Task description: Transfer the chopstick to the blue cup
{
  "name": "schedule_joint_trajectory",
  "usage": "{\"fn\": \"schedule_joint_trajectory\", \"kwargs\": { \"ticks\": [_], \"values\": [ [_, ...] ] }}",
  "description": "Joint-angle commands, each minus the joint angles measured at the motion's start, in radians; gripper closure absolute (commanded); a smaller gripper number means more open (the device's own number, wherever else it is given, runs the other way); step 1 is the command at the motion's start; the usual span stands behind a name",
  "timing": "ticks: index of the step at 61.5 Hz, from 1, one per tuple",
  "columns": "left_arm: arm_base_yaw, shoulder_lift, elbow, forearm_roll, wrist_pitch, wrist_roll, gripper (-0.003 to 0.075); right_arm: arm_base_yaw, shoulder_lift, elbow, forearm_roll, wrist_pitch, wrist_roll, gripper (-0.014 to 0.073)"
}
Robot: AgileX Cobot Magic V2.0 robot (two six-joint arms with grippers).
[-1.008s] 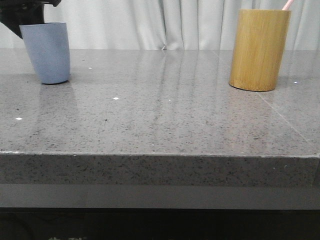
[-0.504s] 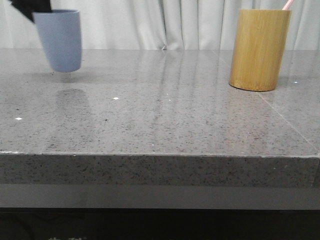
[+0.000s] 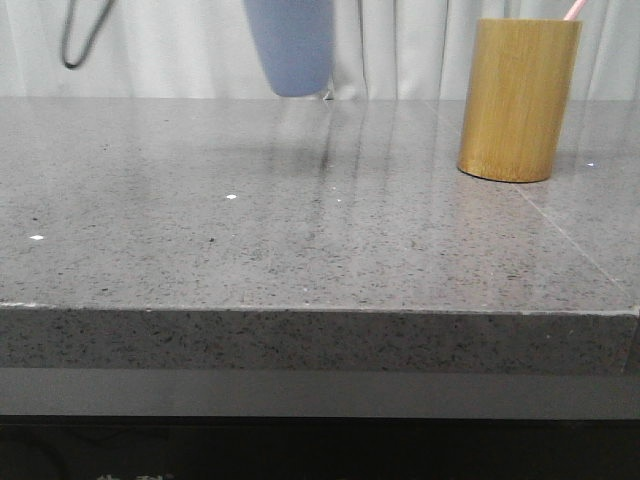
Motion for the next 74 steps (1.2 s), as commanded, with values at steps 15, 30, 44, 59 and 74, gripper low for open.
{"fn": "schedule_joint_trajectory", "kwargs": {
  "ticks": [15, 30, 44, 59, 74],
  "values": [
    [-0.061, 0.028, -0.085, -0.004, -0.032, -0.007, 0.0739, 0.001, 0.001, -0.040, 0.004, -0.064, -0.007, -0.0028],
    [-0.061, 0.047, -0.085, 0.000, -0.027, -0.007, 0.0739, 0.001, 0.001, -0.040, 0.004, -0.064, -0.007, -0.0028],
    [-0.061, 0.071, -0.085, 0.002, -0.008, -0.007, 0.0739, 0.001, 0.001, -0.040, 0.004, -0.064, -0.007, -0.0028],
    [-0.061, 0.082, -0.085, 0.002, -0.010, -0.007, 0.0732, 0.001, 0.001, -0.040, 0.004, -0.055, -0.007, -0.0028],
    [-0.061, 0.082, -0.085, 0.000, -0.015, -0.007, 0.0437, 0.001, 0.001, -0.040, 0.004, -0.055, -0.007, -0.0028]
  ]
}}
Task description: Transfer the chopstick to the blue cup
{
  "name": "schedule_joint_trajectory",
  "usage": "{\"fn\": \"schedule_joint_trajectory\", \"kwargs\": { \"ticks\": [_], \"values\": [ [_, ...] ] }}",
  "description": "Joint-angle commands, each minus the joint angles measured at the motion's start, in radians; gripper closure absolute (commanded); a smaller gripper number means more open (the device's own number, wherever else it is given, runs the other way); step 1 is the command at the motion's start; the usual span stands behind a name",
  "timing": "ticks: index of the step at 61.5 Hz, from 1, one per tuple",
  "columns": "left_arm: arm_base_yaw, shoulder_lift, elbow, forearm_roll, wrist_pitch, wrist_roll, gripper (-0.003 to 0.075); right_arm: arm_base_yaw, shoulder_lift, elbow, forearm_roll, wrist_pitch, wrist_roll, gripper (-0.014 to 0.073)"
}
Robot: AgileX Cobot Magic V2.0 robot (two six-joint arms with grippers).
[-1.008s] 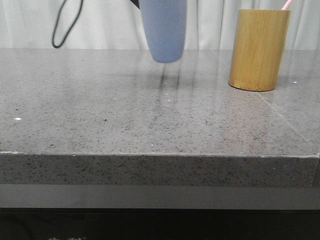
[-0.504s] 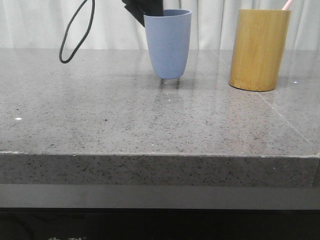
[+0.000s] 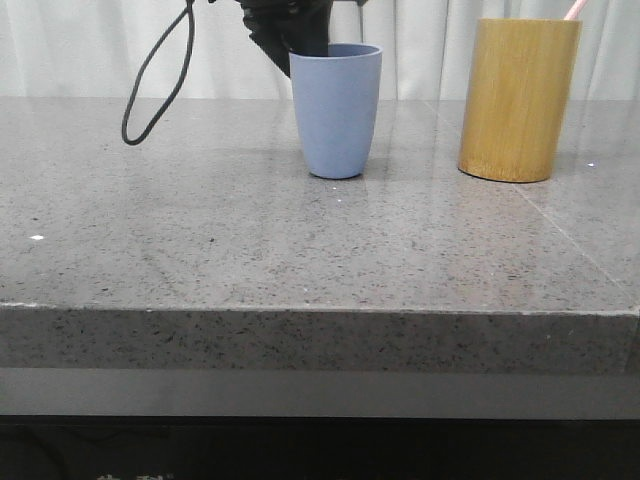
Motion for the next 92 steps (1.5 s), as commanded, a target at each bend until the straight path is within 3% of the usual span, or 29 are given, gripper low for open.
{"fn": "schedule_joint_trajectory", "kwargs": {
  "ticks": [1, 7, 25, 39, 49, 70, 81, 92],
  "values": [
    [-0.006, -0.062, -0.032, -0.013, -0.051, -0.007, 0.0417, 0.001, 0.001, -0.040, 0.004, -0.059, -0.007, -0.0028],
    [-0.006, -0.068, -0.032, -0.015, -0.056, -0.007, 0.0349, 0.001, 0.001, -0.040, 0.004, -0.056, -0.007, -0.0028],
    [-0.004, -0.142, -0.032, -0.020, -0.067, -0.007, 0.0351, -0.022, 0.027, -0.101, 0.003, -0.052, 0.018, -0.0028],
    [-0.004, -0.268, 0.022, -0.022, -0.067, -0.007, 0.0351, -0.219, 0.165, -0.282, 0.029, 0.017, 0.037, -0.0028],
    [-0.004, -0.361, 0.087, -0.022, -0.062, -0.007, 0.0351, -0.317, 0.286, -0.373, 0.178, 0.028, -0.017, -0.0028],
    [-0.004, -0.507, 0.114, -0.022, 0.042, -0.009, 0.0351, -0.323, 0.563, -0.588, 0.660, 0.069, -0.407, -0.0028],
    [-0.004, -0.595, 0.208, -0.022, 0.038, -0.009, 0.0351, -0.323, 0.697, -0.697, 0.749, 0.081, -0.448, -0.0028],
    [-0.004, -0.747, 0.422, -0.022, -0.039, -0.009, 0.0351, -0.302, 0.818, -0.806, 0.783, 0.110, -0.467, -0.0028]
  ]
}}
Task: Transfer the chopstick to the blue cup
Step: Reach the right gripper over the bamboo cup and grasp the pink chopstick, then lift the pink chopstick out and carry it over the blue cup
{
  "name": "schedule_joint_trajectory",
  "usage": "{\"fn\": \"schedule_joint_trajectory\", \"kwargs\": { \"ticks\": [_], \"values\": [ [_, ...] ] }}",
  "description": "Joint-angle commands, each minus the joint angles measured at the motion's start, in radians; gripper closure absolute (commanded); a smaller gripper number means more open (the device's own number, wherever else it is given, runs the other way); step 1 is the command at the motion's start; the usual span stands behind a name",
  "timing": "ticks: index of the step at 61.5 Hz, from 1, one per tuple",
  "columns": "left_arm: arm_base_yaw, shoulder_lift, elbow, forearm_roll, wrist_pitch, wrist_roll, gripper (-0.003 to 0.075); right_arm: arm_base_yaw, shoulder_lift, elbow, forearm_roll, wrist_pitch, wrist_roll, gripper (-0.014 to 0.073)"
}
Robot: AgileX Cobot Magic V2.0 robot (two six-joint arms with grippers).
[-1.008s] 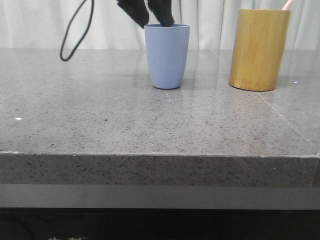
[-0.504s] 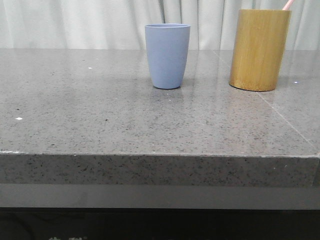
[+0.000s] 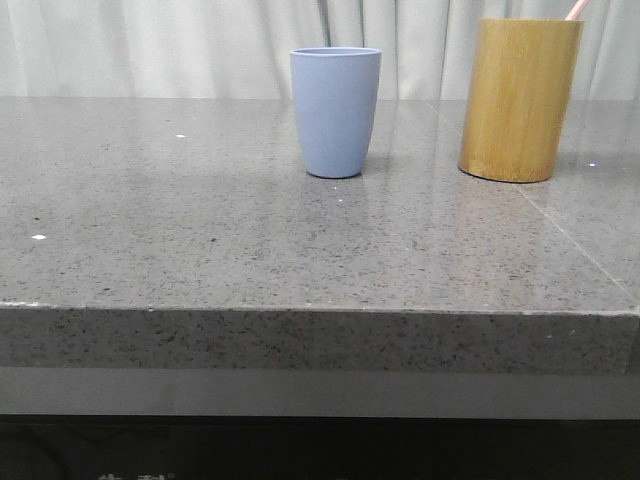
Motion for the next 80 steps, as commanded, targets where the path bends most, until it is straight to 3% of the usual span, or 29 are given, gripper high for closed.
{"fn": "schedule_joint_trajectory", "kwargs": {
  "ticks": [1, 17, 37, 59, 72, 80],
  "values": [
    [-0.004, -0.124, 0.071, -0.012, -0.096, -0.009, 0.0351, 0.012, 0.020, -0.086, 0.060, -0.022, -0.026, -0.0028],
    [-0.004, -0.398, 0.407, -0.012, -0.190, -0.013, 0.0351, 0.059, 0.136, -0.183, 0.062, -0.001, -0.026, -0.0005],
    [-0.004, -0.619, 0.650, -0.012, -0.200, -0.034, 0.0352, 0.070, 0.152, -0.198, 0.070, 0.014, -0.026, 0.0358],
    [-0.004, -0.641, 0.673, -0.012, -0.200, -0.034, 0.0352, 0.070, 0.147, -0.207, 0.069, 0.033, -0.026, 0.0658],
    [-0.004, -0.641, 0.673, -0.012, -0.200, -0.034, 0.0352, 0.070, 0.147, -0.321, 0.022, 0.110, -0.026, 0.0658],
    [-0.004, -0.641, 0.673, -0.012, -0.198, -0.034, 0.0352, 0.070, 0.145, -0.481, -0.037, 0.208, -0.026, 0.0658]
  ]
}}
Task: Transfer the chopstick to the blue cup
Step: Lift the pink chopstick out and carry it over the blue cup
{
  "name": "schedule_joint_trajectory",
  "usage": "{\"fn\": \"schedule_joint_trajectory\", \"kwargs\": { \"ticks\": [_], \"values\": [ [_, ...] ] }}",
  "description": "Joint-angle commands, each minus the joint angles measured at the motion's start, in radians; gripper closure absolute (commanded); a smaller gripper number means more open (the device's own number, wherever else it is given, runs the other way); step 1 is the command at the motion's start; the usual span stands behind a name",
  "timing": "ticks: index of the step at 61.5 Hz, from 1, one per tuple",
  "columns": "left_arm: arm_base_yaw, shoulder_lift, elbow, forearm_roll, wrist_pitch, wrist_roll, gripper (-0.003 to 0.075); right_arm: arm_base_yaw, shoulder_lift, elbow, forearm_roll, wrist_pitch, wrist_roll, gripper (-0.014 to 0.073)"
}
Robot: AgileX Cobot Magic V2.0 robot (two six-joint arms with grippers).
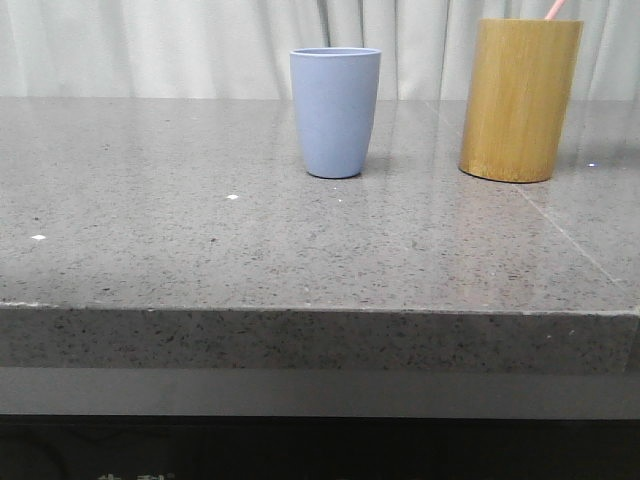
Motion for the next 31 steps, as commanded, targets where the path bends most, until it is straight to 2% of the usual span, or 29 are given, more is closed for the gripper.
{"fn": "schedule_joint_trajectory", "kwargs": {
  "ticks": [1, 8, 17, 25, 31],
  "values": [
    [-0.004, -0.007, -0.022, -0.012, -0.063, -0.008, 0.0352, -0.001, -0.051, -0.130, -0.002, 0.030, -0.012, 0.0658],
    [-0.004, -0.007, -0.022, -0.012, -0.063, -0.008, 0.0352, 0.000, -0.059, -0.278, -0.061, 0.107, -0.002, 0.0653],
    [-0.004, -0.007, -0.022, -0.012, -0.063, -0.008, 0.0352, 0.018, -0.086, -0.385, -0.080, 0.146, 0.017, 0.0653],
    [-0.004, -0.007, -0.022, -0.012, -0.063, -0.008, 0.0352, 0.097, -0.104, -0.408, -0.082, 0.126, 0.017, 0.0653],
    [-0.004, -0.007, -0.022, -0.012, -0.063, -0.008, 0.0352, 0.196, -0.102, -0.406, -0.112, 0.096, 0.017, 0.0653]
  ]
}}
